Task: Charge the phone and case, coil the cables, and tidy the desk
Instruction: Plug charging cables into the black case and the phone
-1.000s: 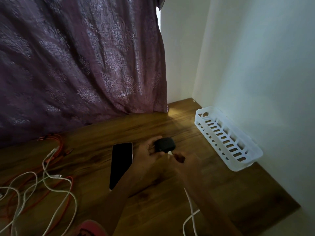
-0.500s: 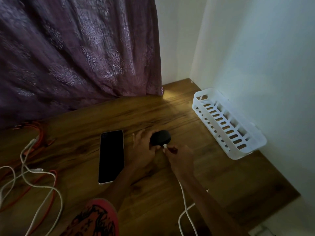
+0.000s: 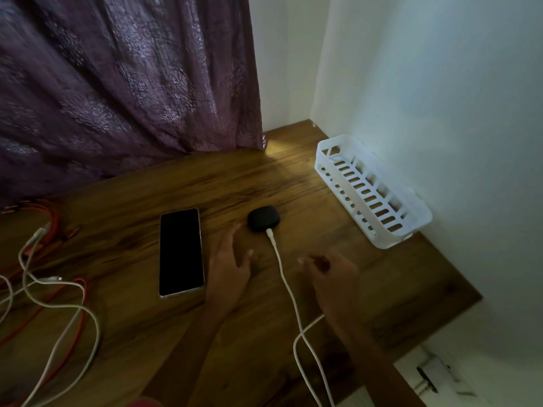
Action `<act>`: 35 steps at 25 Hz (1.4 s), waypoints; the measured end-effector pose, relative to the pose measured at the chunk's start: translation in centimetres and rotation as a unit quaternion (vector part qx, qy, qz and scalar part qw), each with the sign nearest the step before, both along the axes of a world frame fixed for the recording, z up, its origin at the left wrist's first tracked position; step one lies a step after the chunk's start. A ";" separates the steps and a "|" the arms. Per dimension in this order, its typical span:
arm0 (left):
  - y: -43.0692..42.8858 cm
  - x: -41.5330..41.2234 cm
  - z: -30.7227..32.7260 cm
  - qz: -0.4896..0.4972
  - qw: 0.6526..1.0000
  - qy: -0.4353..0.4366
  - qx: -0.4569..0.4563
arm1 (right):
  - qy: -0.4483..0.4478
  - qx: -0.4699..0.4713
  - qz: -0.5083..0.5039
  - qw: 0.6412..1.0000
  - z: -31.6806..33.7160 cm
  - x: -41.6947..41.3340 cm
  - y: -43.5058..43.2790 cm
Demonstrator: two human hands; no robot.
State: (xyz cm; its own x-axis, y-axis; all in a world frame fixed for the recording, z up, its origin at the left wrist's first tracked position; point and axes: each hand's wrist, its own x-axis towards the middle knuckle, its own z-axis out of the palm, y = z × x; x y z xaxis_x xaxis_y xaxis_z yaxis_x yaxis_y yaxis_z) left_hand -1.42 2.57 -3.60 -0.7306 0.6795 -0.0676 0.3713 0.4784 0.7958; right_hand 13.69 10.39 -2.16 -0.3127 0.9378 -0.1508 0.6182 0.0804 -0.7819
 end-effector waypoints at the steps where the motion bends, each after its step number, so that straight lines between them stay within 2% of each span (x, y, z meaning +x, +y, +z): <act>1: -0.7 0.6 -0.2 0.001 1.000 -0.002 -0.009 | -0.013 0.000 -0.008 1.000 0.0 1.2 -0.5; 6: -3.5 3.5 -2.3 -0.019 0.999 0.003 -0.028 | -0.072 -0.020 -0.063 0.995 -0.8 5.0 -2.8; 9: -4.1 3.9 -3.0 -0.024 0.998 0.023 -0.046 | -0.052 -0.034 -0.066 0.996 -0.8 5.4 -3.1; 13: -4.1 3.9 -3.0 -0.028 0.997 0.040 -0.053 | 0.007 -0.069 -0.089 0.994 -0.7 5.5 -2.9; 16: -4.3 4.2 -2.8 -0.023 0.998 0.041 -0.048 | 0.113 -0.095 -0.120 0.982 -0.1 5.1 -2.5; 19: -5.1 4.1 -2.3 -0.018 0.998 0.058 0.014 | 0.223 -0.132 -0.126 0.958 1.2 4.0 -2.0; 21: -6.0 3.8 -2.1 -0.002 0.996 0.077 0.050 | 0.258 -0.134 -0.118 0.950 1.9 2.9 -1.5; 23: -6.9 3.2 -1.8 0.038 0.991 0.115 0.062 | 0.281 -0.121 -0.104 0.946 2.6 1.8 -1.3; 25: -7.3 1.9 -1.7 0.094 0.975 0.192 0.062 | 0.294 -0.106 -0.079 0.947 3.3 0.8 -1.1; 27: -7.5 -0.2 -1.7 0.158 0.958 0.236 0.029 | 0.305 -0.111 -0.049 0.945 4.2 -0.4 -1.2; 28: -7.5 -1.3 -1.5 0.181 0.956 0.231 -0.001 | 0.318 -0.123 -0.035 0.939 4.6 -1.2 -1.3; 32: -7.0 -4.0 -0.4 0.209 0.964 0.116 -0.118 | 0.373 -0.184 0.032 0.909 5.7 -4.2 -1.4; 35: -6.4 -4.0 0.0 0.203 0.957 0.117 -0.173 | 0.395 -0.185 0.047 0.898 5.5 -6.0 -2.0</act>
